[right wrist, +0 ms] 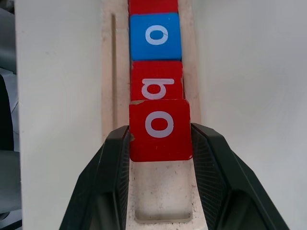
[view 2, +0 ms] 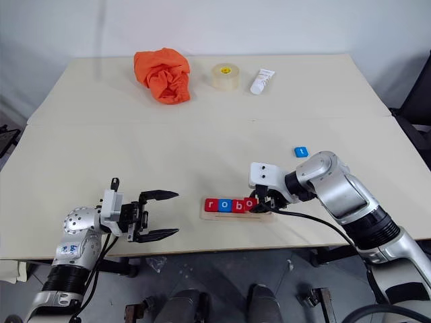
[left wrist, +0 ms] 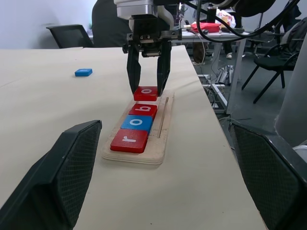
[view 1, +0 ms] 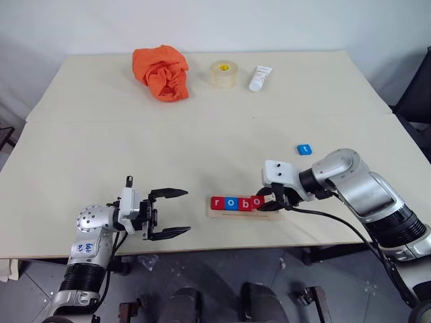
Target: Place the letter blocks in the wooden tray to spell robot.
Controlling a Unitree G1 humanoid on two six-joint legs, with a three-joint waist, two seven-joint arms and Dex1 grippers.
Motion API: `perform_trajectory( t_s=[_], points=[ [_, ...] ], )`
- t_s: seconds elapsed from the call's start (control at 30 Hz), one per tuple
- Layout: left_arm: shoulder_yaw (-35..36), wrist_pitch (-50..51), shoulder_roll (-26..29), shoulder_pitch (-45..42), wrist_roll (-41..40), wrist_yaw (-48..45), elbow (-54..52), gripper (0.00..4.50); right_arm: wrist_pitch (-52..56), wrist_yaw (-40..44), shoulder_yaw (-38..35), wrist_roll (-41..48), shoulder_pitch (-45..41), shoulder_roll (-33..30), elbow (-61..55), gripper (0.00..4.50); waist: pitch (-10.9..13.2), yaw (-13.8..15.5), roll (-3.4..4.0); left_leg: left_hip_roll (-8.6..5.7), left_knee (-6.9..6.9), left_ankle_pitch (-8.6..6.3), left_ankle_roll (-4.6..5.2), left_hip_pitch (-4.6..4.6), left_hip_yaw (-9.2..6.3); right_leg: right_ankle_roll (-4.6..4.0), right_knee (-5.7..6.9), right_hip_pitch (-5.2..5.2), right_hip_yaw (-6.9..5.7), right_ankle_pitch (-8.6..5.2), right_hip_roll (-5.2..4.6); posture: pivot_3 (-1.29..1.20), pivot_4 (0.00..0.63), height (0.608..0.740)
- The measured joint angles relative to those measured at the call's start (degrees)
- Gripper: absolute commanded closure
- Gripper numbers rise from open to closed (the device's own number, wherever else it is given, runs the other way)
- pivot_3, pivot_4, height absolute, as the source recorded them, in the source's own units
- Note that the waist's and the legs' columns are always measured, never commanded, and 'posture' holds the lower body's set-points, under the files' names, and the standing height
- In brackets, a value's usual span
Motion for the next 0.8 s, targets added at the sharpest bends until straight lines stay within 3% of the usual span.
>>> perform_trajectory(
  t_s=[0.8],
  points=[
    [0.06,0.42,0.25,0.83,-0.04,0.77,-1.79,0.00,-0.63,-1.05,0.31,-1.93,1.20,1.52,0.84,3.06,0.00,-0.01,0.00,0.02,0.00,0.00,0.00,0.00,0.00,0.00,-0.01,0.00,0.01,0.00,0.02,0.00,0.150,0.740]
  ],
)
